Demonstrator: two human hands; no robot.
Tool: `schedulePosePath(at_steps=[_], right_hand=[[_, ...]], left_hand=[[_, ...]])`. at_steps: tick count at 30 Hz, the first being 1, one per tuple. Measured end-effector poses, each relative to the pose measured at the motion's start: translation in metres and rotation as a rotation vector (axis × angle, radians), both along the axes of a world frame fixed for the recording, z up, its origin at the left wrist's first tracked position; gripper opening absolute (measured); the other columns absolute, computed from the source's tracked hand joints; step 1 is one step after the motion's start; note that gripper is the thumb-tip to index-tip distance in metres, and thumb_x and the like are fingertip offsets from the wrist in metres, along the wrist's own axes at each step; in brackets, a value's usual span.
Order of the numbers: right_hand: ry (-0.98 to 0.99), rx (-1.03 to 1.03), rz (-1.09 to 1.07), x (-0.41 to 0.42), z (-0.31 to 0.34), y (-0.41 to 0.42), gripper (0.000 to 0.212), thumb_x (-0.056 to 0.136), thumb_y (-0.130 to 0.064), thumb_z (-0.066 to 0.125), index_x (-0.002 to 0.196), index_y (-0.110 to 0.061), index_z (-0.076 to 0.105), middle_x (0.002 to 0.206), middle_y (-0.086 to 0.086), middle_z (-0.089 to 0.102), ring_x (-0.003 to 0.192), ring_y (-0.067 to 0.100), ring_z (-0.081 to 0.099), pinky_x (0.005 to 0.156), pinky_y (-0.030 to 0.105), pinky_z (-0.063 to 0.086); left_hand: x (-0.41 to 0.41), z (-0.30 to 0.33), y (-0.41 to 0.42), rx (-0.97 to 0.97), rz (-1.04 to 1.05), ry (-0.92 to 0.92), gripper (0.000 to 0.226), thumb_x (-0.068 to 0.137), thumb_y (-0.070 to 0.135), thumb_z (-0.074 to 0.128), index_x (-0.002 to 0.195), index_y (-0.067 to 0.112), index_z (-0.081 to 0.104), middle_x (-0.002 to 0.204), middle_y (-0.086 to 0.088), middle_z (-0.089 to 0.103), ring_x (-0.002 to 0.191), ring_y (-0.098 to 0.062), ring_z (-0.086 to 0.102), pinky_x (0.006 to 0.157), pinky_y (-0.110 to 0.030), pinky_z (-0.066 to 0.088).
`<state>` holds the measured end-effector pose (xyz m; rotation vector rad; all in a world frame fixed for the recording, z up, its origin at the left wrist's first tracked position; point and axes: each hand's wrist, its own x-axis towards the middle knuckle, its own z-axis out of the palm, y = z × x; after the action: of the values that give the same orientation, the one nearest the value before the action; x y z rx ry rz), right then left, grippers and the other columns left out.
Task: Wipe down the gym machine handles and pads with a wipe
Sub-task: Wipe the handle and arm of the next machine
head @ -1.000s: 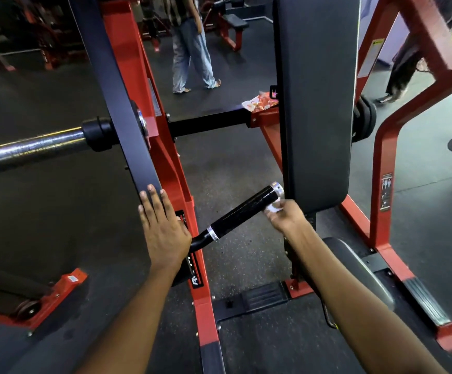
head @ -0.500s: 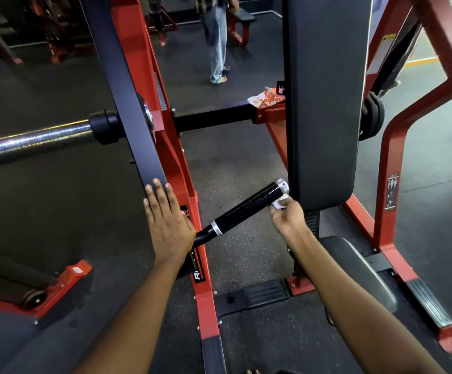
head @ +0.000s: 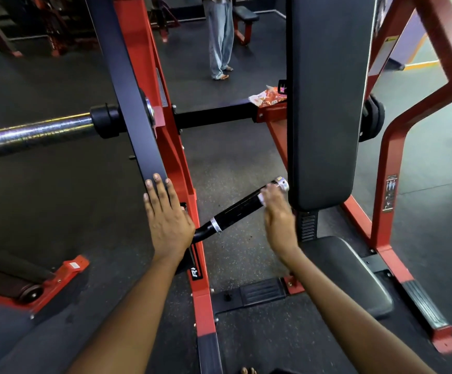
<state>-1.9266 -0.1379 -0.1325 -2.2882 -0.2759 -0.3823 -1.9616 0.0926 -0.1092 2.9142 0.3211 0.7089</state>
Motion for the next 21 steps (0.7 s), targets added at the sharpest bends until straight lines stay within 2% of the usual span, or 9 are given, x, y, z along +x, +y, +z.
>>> schedulePosePath(at_steps=[1,3,5,8,11,14,16,18,21], right_hand=[[-0.012,-0.124,0.148,-0.005,-0.012,0.008,0.041,0.101,-0.023,0.039,0.142,-0.014,0.042,0.152,-0.006,0.031,0.14,0.0,0.023,0.117,0.022,0.017],[-0.189,-0.346,0.45,-0.016,-0.031,0.02,0.046,0.093,-0.005,0.048,0.139,-0.01,0.044,0.149,0.003,0.037,0.141,0.015,0.026,0.119,0.027,0.013],[-0.268,-0.442,0.587,-0.007,-0.037,0.012,0.055,0.085,0.007,0.052,0.137,-0.007,0.046,0.146,0.008,0.041,0.139,0.021,0.029,0.119,0.03,0.015],[-0.212,-0.272,0.336,0.014,-0.02,-0.018,0.04,0.1,-0.008,0.042,0.14,-0.016,0.039,0.149,-0.002,0.032,0.141,0.009,0.024,0.116,0.039,0.025],[-0.157,-0.114,0.091,0.018,-0.016,-0.02,0.041,0.098,-0.005,0.044,0.139,-0.008,0.043,0.149,0.004,0.035,0.14,0.016,0.029,0.115,0.042,0.028],[-0.257,-0.363,0.423,-0.002,-0.025,0.008,0.052,0.092,0.002,0.029,0.143,-0.008,0.035,0.15,0.005,0.032,0.141,0.02,0.024,0.119,0.034,0.016],[-0.395,-0.505,0.608,0.001,-0.034,0.007,0.06,0.081,0.013,0.039,0.139,-0.004,0.04,0.146,0.012,0.04,0.138,0.026,0.03,0.118,0.035,0.019],[-0.352,-0.406,0.47,0.018,-0.026,-0.007,0.059,0.078,0.017,0.051,0.133,-0.005,0.05,0.142,0.013,0.046,0.134,0.025,0.04,0.113,0.041,0.029],[-0.165,-0.118,0.012,0.031,-0.003,-0.025,0.037,0.089,0.009,0.052,0.124,0.0,0.056,0.132,0.016,0.053,0.129,0.026,0.045,0.107,0.046,0.039]], left_hand=[[0.0,0.0,0.0,0.002,0.001,-0.002,0.079,0.088,0.009,0.049,0.152,-0.003,0.004,0.16,-0.023,-0.002,0.148,-0.038,-0.005,0.121,-0.051,0.006],[0.0,0.0,0.0,0.0,0.006,-0.008,0.079,0.087,0.009,0.049,0.152,-0.003,0.006,0.159,-0.023,-0.001,0.148,-0.037,-0.005,0.121,-0.051,0.006],[0.001,0.0,0.0,0.003,0.002,-0.006,0.075,0.089,0.01,0.044,0.152,-0.003,0.005,0.16,-0.022,-0.001,0.148,-0.037,-0.005,0.121,-0.051,0.005],[0.001,0.0,0.001,0.009,-0.002,0.001,0.073,0.09,0.012,0.039,0.152,-0.002,0.002,0.16,-0.022,-0.002,0.148,-0.038,-0.005,0.121,-0.051,0.005],[0.001,0.0,0.0,0.0,0.006,0.003,0.077,0.089,0.01,0.047,0.152,-0.002,0.003,0.16,-0.023,-0.002,0.148,-0.038,-0.005,0.121,-0.05,0.004],[0.0,0.0,0.0,0.01,0.004,0.002,0.076,0.089,0.01,0.045,0.152,-0.003,0.004,0.16,-0.023,-0.001,0.148,-0.038,-0.004,0.121,-0.05,0.005],[0.0,0.0,0.001,0.016,0.007,0.007,0.076,0.09,0.011,0.045,0.152,-0.003,0.004,0.16,-0.023,-0.002,0.148,-0.038,-0.005,0.121,-0.05,0.004],[0.0,0.001,0.001,0.018,0.007,0.013,0.076,0.09,0.011,0.046,0.152,-0.002,0.004,0.16,-0.022,-0.002,0.148,-0.038,-0.005,0.121,-0.05,0.004],[0.0,0.001,0.0,0.012,0.007,0.011,0.077,0.09,0.011,0.047,0.152,-0.002,0.003,0.16,-0.022,-0.002,0.148,-0.037,-0.004,0.121,-0.05,0.004]])
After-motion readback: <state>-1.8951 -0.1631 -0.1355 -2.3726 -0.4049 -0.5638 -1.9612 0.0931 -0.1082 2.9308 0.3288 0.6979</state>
